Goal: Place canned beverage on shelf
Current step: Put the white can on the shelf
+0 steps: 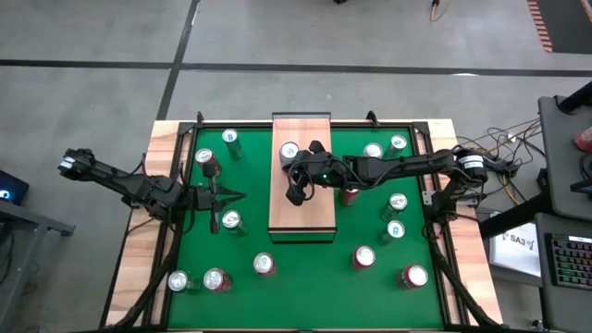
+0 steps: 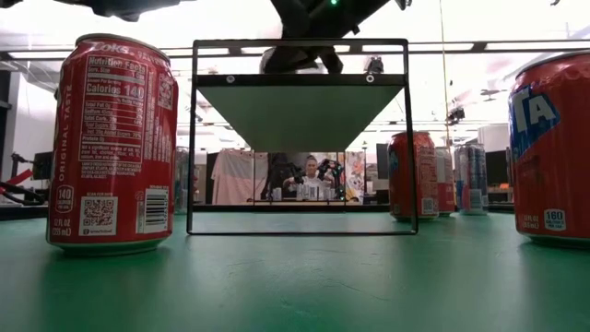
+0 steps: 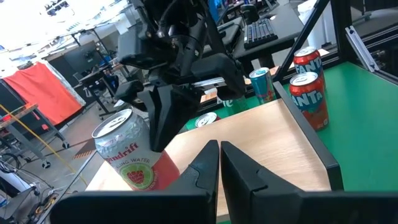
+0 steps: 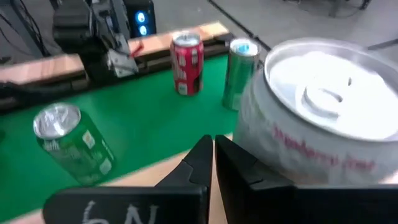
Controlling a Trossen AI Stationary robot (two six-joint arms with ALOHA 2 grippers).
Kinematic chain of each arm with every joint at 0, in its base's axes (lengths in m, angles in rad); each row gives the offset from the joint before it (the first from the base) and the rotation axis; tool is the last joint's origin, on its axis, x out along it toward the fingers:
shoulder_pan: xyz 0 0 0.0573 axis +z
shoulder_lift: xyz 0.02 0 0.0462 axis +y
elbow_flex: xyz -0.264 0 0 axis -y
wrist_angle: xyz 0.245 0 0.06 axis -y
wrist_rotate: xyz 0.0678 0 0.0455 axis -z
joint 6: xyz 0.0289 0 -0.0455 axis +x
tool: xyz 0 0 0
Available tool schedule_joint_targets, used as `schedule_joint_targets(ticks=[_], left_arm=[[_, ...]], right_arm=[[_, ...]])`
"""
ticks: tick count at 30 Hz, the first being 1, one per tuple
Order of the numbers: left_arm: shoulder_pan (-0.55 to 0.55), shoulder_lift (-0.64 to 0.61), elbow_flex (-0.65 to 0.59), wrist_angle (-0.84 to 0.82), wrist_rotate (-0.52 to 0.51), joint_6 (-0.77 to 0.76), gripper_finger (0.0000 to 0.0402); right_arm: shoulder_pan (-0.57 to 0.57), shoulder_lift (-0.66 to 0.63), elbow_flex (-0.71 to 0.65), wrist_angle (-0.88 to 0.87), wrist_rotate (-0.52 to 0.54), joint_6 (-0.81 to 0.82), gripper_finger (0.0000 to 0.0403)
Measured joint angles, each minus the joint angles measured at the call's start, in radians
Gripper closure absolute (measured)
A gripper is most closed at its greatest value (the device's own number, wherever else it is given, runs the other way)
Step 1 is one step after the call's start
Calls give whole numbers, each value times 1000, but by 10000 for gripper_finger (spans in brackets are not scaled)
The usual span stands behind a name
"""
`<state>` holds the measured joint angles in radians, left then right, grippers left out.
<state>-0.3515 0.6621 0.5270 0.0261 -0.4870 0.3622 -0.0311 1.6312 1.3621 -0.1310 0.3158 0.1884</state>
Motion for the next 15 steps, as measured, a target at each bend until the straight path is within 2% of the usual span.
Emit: schedule_joint_targets(ticks=[7,15], left_arm=[[0,1,0,-1,0,-3,402],[0,2,0,-2,0,-4,402]], right_arm=[[0,-15,5,-143,-1,70,390],[-17,-17,5,-118,-1,40,390]])
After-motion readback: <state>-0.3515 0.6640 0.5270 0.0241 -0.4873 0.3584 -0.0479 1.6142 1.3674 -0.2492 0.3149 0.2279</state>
